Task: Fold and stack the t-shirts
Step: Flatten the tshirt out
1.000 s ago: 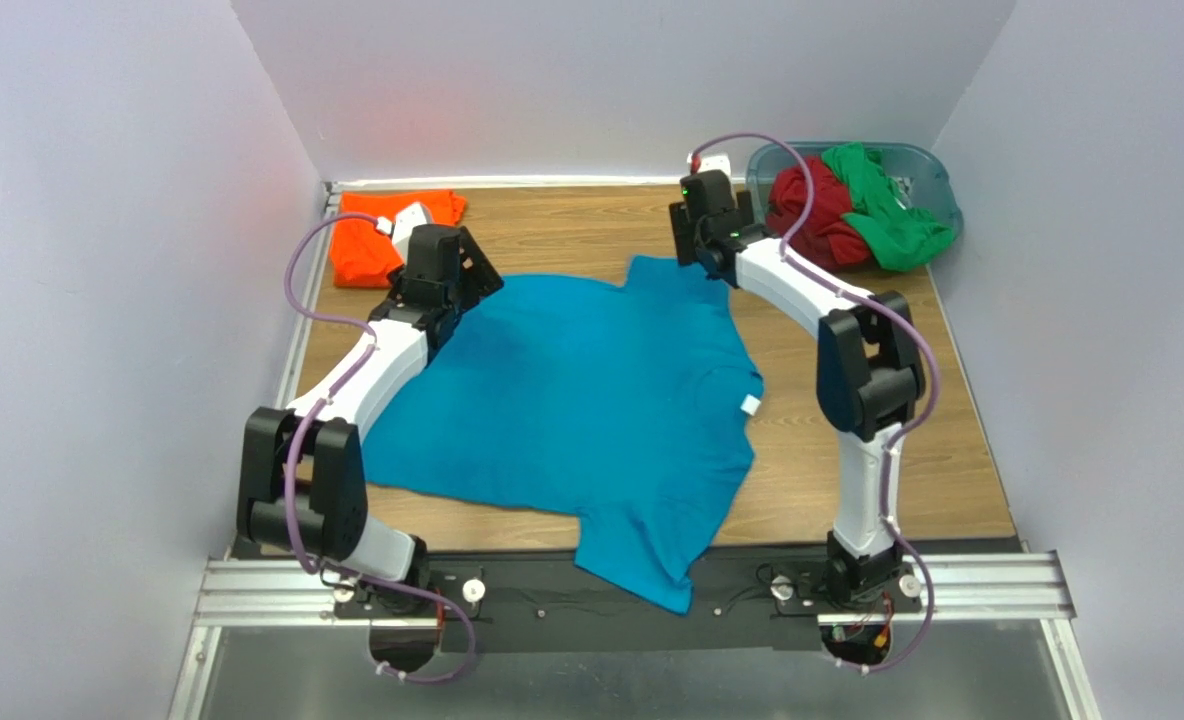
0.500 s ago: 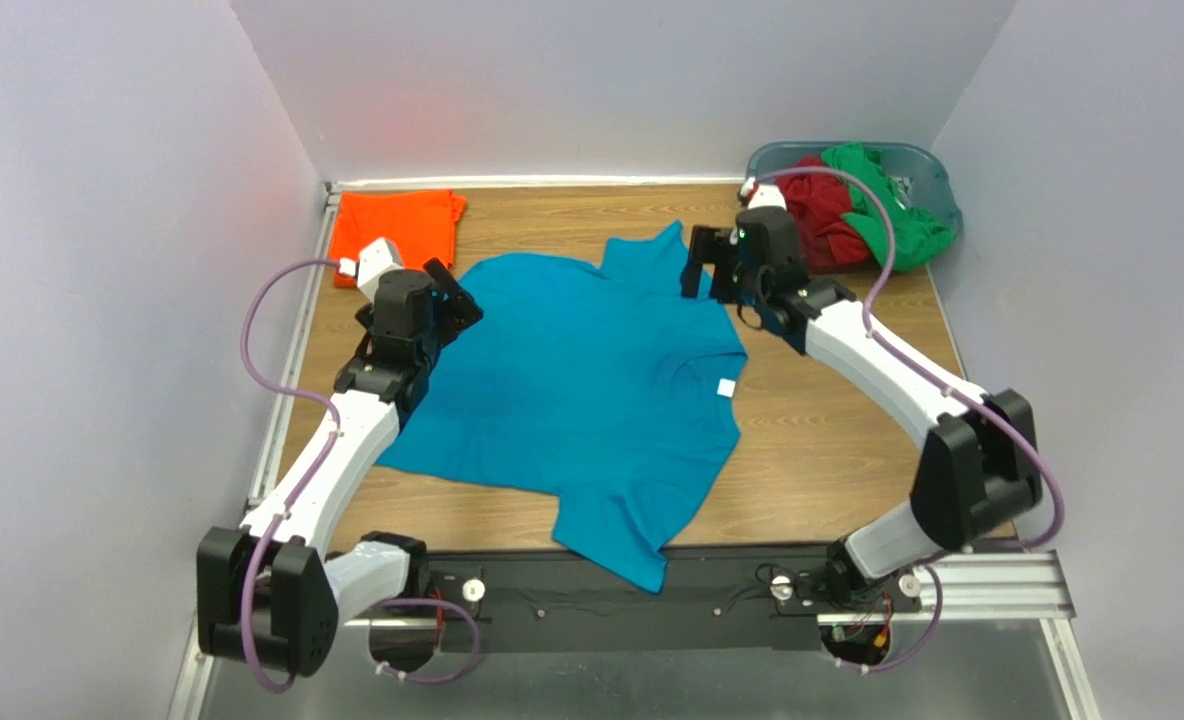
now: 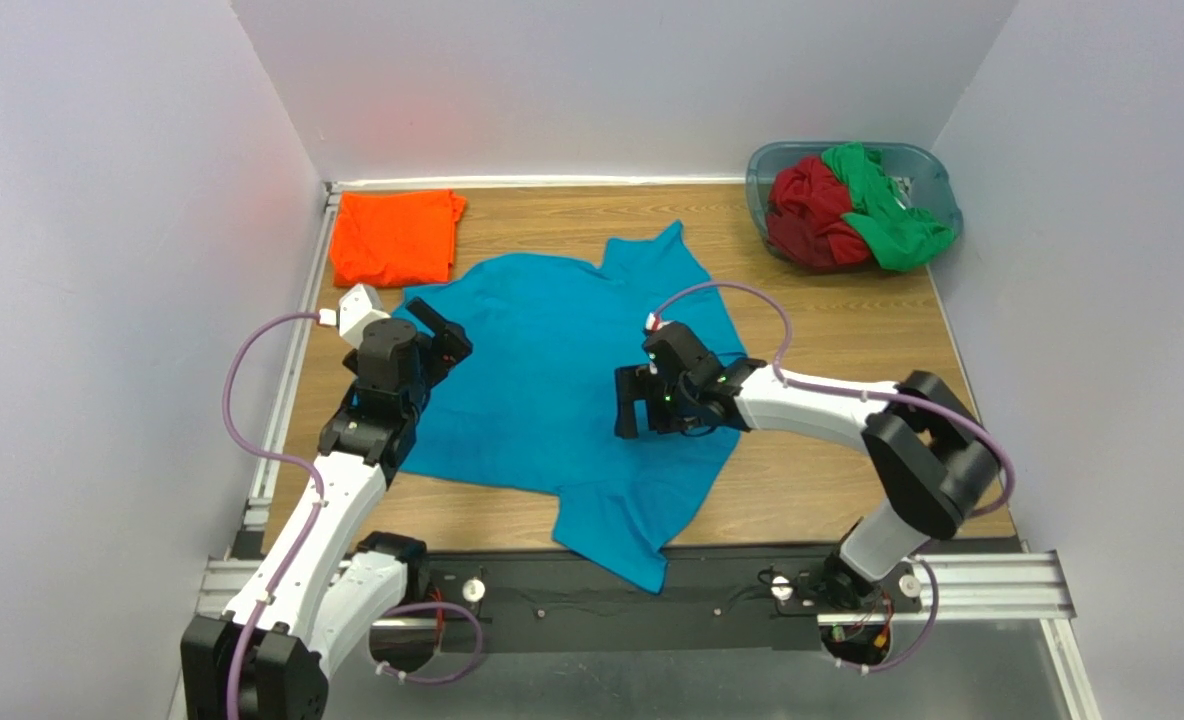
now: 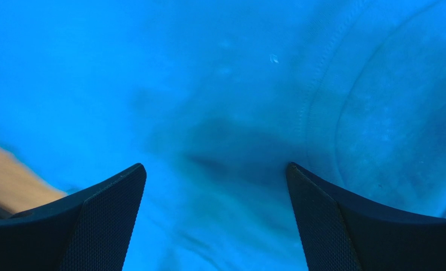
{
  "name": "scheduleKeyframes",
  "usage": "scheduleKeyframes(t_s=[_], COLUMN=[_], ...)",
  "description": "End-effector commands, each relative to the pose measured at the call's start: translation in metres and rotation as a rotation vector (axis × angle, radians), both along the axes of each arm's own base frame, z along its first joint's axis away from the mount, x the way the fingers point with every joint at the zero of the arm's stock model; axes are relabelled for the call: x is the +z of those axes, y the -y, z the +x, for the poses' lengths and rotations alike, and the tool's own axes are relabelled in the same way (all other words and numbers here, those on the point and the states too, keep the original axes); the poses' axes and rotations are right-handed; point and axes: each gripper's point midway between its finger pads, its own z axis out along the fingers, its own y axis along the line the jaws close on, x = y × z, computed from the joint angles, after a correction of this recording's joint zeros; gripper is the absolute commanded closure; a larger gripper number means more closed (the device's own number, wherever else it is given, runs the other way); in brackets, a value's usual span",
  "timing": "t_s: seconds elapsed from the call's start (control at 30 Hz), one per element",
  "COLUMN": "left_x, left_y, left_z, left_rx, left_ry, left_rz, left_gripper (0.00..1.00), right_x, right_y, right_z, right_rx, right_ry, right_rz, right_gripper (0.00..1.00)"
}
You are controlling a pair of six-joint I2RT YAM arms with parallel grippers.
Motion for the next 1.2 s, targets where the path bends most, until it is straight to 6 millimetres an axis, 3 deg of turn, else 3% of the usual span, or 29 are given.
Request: scheduleKeyframes(t_s=[0.0, 0.33, 0.47, 0.6, 0.8, 1.0, 1.03, 1.17], left_x=[-0.005, -0.001, -0.003, -0.008, -0.022, -0.051, -0.066, -0.077], left_y=[-0.011, -0.013, -0.012, -0.008, 0.012, 0.047, 0.053, 0.073], left_z=[-0.007, -0.005, -0.003, 0.000, 0.010, 0.026, 0.028, 0.043], left_rx=[0.058, 0.071, 0.066, 0.049, -0.052, -0.217, -0.245, -0.305], left_ry=[-0.002, 0.010, 0.002, -0.008, -0.021, -0.087, -0.135, -0.178], left_rz=[-0.002, 0.003, 0.004, -0.003, -0.033, -0.084, -0.086, -0.064], left_gripper=[0.01, 0.01, 0.01, 0.01, 0.01, 0.01, 0.01, 0.01], right_x=[-0.021, -0.043, -0.039, -0.039, -0.044, -0.048, -0.046, -0.045], right_y=[0.002, 0.037, 0.061, 0.098, 0.145, 0.186, 0.191, 0.196], right_z=[0.009, 0.037, 0.053, 0.071, 0.089, 0.096, 0.095, 0.092], right_rx=[-0.068, -0.226, -0.289, -0.363, -0.454, -0.551, -0.569, -0.573], right_ry=[-0.021, 0.049, 0.070, 0.064, 0.042, 0.015, 0.011, -0.014], right_rz=[-0.055, -0.214, -0.241, -0.266, -0.301, -0.323, -0.314, -0.272], right_gripper=[0.00, 0.00, 0.00, 0.00, 0.00, 0.00, 0.00, 0.00])
